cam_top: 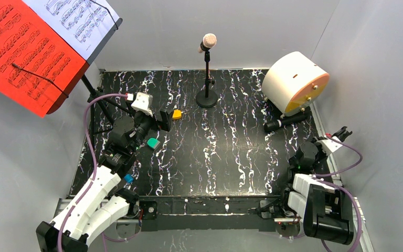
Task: Pack up the instrument practice props
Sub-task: Place the microphone stand at the center of the board.
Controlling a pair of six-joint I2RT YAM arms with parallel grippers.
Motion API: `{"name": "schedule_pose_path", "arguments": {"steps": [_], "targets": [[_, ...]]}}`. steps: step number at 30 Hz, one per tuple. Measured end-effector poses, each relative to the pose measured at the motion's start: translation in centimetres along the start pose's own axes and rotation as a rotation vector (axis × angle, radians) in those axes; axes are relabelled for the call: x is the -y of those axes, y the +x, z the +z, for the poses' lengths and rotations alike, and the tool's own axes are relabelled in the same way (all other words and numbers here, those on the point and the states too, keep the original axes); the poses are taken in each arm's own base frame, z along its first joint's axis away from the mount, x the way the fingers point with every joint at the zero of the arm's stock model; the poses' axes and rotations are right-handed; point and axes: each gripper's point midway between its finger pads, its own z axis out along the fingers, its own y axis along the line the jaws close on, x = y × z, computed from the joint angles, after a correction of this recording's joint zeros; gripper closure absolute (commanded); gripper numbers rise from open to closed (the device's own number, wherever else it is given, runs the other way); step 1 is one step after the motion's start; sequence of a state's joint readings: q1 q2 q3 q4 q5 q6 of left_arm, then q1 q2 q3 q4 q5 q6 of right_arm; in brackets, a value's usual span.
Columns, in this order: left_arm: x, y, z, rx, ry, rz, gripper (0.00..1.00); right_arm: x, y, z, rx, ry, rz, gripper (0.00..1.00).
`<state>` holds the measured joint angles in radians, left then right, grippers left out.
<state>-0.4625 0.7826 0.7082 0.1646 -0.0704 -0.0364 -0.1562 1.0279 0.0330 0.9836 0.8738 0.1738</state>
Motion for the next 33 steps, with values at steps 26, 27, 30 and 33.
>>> {"name": "schedule_pose_path", "arguments": {"steps": [26,27,30,33], "targets": [[0.3,0.1,0.0,0.003,0.009,0.001,0.02,-1.1,3.5,0.6,-0.253,0.092,0.077,0.65],[0.3,0.1,0.0,0.003,0.009,0.001,0.02,-1.1,3.5,0.6,-0.256,0.092,0.076,0.62],[0.3,0.1,0.0,0.003,0.01,0.001,0.02,-1.6,3.0,0.9,-0.252,0.088,0.094,0.54],[0.4,0.1,0.0,0.003,0.012,0.002,0.02,-2.2,2.4,1.1,-0.247,0.078,0.118,0.49]]}}
